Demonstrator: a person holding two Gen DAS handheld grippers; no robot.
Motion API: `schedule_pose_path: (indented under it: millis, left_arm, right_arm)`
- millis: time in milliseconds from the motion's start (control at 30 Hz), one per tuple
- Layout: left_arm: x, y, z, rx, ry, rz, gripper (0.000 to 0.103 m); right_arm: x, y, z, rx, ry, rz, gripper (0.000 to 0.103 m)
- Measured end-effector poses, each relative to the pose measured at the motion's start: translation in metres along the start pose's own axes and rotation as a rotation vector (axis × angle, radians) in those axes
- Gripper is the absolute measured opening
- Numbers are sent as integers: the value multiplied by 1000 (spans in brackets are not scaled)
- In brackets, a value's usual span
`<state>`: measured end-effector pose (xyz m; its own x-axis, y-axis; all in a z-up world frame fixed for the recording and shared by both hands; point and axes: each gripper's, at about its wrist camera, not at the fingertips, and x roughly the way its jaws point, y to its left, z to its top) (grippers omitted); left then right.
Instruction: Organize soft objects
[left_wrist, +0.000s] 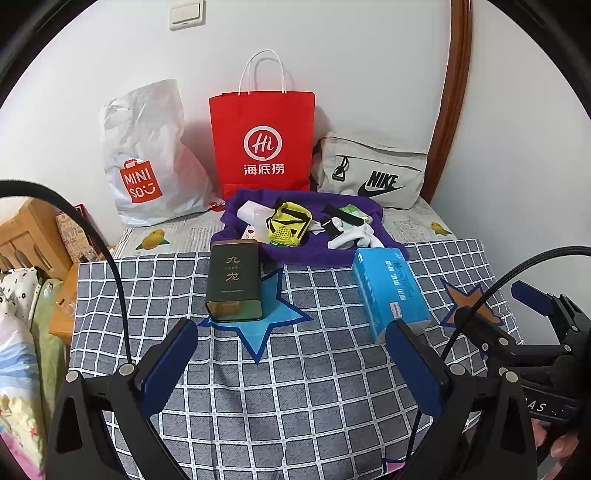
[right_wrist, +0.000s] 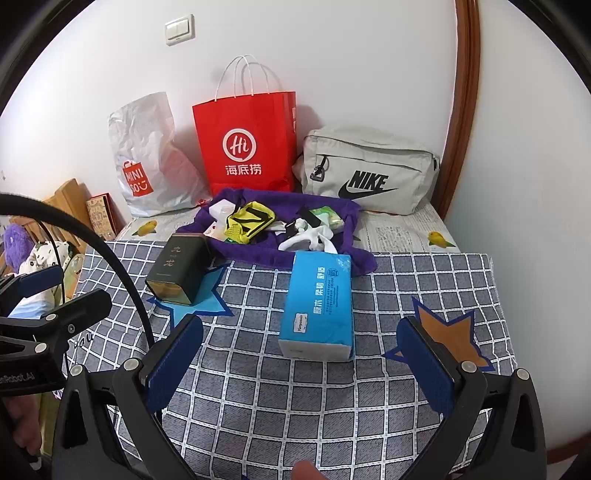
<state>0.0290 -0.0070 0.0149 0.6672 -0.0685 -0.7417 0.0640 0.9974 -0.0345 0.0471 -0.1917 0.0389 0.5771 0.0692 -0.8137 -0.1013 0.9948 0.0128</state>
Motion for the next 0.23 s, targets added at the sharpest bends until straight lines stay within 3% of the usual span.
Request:
schedule_pose_path:
  millis: [233]
  left_arm:
    - [3, 1, -1, -1, 2, -1, 102]
  right_arm:
    - [2, 1, 0, 0, 4, 8, 103]
